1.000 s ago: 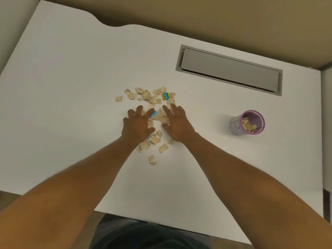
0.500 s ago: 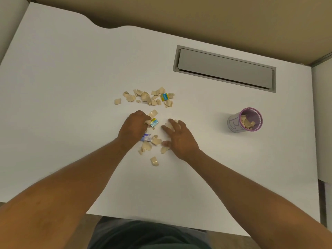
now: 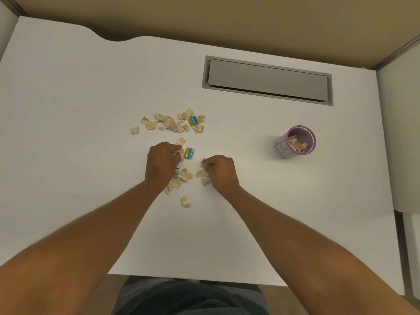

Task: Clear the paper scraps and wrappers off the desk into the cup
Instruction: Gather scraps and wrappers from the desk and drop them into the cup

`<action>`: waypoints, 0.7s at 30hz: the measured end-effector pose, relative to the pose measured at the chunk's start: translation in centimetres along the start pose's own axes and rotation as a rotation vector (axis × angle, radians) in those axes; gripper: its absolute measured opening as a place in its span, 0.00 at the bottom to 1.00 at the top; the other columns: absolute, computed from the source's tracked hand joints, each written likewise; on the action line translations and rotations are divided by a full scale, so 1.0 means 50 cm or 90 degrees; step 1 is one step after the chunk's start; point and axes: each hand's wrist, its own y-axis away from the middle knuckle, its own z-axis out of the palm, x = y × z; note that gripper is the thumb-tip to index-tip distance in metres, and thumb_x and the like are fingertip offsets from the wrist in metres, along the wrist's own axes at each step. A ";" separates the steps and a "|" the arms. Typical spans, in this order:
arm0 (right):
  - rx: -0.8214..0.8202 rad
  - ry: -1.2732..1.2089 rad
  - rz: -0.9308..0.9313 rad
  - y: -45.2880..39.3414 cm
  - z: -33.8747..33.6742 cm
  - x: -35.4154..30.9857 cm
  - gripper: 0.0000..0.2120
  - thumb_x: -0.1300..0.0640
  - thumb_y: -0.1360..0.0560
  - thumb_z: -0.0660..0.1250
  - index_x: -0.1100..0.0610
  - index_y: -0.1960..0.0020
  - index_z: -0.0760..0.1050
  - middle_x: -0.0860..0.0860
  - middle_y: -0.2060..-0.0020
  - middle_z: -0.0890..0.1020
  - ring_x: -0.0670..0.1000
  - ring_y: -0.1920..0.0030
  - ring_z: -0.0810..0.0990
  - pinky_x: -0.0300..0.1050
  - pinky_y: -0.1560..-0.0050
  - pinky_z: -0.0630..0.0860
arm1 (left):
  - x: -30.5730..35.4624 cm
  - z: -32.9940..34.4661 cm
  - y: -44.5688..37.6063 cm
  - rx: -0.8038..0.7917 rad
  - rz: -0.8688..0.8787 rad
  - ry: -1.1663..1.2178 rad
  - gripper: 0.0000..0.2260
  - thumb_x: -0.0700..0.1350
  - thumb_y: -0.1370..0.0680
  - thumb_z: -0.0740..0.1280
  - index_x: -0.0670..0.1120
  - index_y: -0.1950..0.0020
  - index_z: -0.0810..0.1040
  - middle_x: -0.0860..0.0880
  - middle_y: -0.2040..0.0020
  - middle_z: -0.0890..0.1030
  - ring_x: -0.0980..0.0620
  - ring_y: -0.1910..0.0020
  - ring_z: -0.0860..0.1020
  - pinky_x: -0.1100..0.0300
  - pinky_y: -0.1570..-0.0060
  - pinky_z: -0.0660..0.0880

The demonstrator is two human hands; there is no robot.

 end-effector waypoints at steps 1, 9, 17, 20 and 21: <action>0.031 -0.111 0.041 0.007 -0.013 -0.001 0.11 0.63 0.24 0.68 0.57 0.63 0.83 0.43 0.67 0.81 0.42 0.66 0.75 0.37 0.60 0.73 | 0.015 0.003 0.011 0.007 -0.007 0.047 0.13 0.37 0.22 0.71 0.44 0.38 0.86 0.46 0.40 0.86 0.46 0.42 0.84 0.51 0.36 0.80; 0.137 -0.459 0.112 0.090 -0.195 0.015 0.05 0.62 0.27 0.74 0.57 0.52 0.88 0.48 0.57 0.89 0.46 0.55 0.86 0.45 0.43 0.83 | 0.228 0.088 0.088 -0.046 -0.069 0.361 0.12 0.41 0.25 0.77 0.46 0.41 0.88 0.48 0.47 0.89 0.51 0.49 0.87 0.56 0.40 0.82; 0.275 -0.338 0.174 0.065 -0.440 0.110 0.10 0.64 0.26 0.73 0.55 0.48 0.87 0.52 0.53 0.88 0.56 0.49 0.87 0.53 0.44 0.85 | 0.471 0.211 0.115 -0.235 -0.118 0.529 0.12 0.35 0.24 0.76 0.40 0.41 0.86 0.42 0.43 0.87 0.44 0.48 0.87 0.51 0.43 0.85; 0.257 -0.302 0.204 0.032 -0.495 0.130 0.12 0.69 0.28 0.71 0.59 0.48 0.87 0.56 0.51 0.88 0.60 0.48 0.87 0.51 0.49 0.86 | 0.530 0.252 0.107 -0.265 -0.180 0.524 0.12 0.34 0.25 0.76 0.37 0.42 0.85 0.39 0.43 0.86 0.41 0.45 0.86 0.49 0.42 0.85; 0.240 -0.293 0.209 0.023 -0.507 0.134 0.11 0.70 0.28 0.71 0.61 0.49 0.86 0.58 0.51 0.87 0.61 0.48 0.87 0.54 0.47 0.86 | 0.545 0.264 0.102 -0.272 -0.205 0.525 0.12 0.36 0.25 0.77 0.36 0.42 0.85 0.39 0.43 0.86 0.40 0.46 0.87 0.49 0.42 0.85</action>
